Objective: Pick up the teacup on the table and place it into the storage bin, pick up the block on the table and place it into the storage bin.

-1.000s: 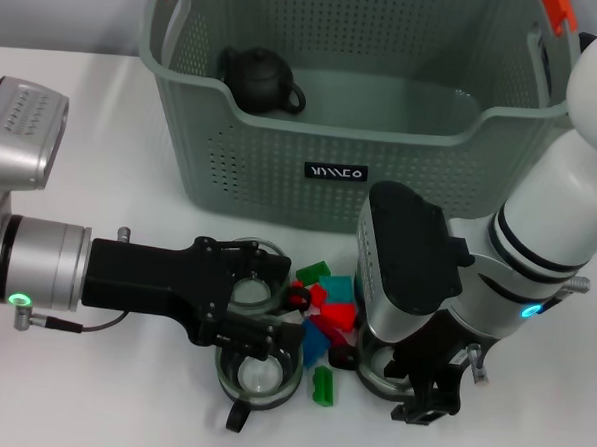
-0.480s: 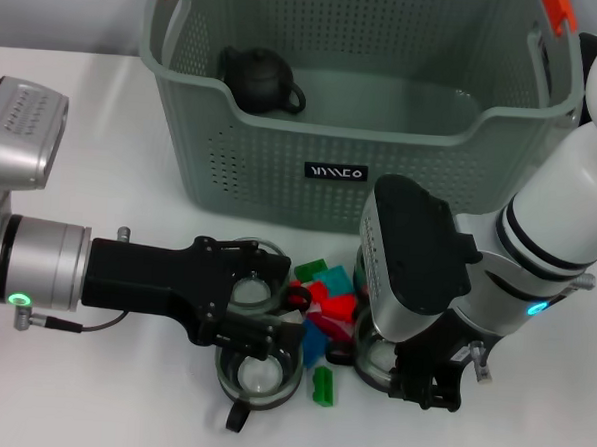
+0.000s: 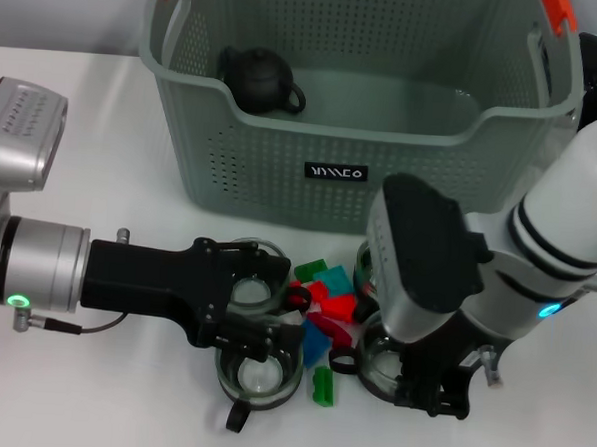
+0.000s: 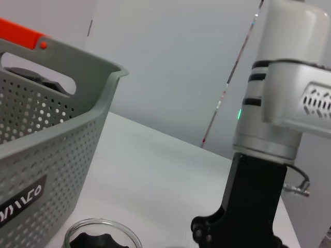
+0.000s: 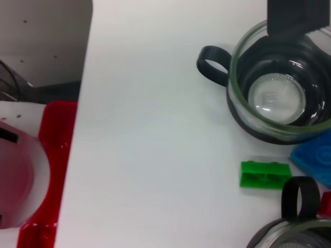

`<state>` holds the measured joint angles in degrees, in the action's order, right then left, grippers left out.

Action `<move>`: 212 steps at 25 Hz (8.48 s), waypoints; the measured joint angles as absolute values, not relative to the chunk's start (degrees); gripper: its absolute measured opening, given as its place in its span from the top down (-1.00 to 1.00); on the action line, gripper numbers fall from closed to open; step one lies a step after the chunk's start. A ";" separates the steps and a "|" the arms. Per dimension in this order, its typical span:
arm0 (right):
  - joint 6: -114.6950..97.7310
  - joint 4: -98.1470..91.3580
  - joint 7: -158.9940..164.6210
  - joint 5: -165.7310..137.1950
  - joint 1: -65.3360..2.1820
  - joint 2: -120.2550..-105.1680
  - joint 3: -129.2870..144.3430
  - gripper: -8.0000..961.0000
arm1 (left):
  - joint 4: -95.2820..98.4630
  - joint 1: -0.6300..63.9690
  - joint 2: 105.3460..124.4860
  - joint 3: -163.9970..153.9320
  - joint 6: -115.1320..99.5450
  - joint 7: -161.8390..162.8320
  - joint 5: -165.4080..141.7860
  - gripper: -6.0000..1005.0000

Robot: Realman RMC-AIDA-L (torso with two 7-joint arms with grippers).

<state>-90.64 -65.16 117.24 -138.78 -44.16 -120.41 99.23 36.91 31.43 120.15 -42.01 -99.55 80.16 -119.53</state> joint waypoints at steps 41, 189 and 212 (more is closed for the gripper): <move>-84.42 -58.19 130.21 -140.37 -58.51 -113.46 51.11 0.86 | 37.17 30.76 120.15 -42.45 -102.95 78.91 -119.53 -0.90; -75.60 -57.16 118.52 -146.60 -48.11 -120.62 96.90 -0.50 | 36.91 29.17 120.75 -41.22 -102.39 77.14 -119.53 -0.89; -76.14 -55.77 119.50 -146.57 -48.73 -120.67 98.97 -0.39 | 36.74 29.16 120.85 -40.69 -102.30 77.07 -119.53 -0.89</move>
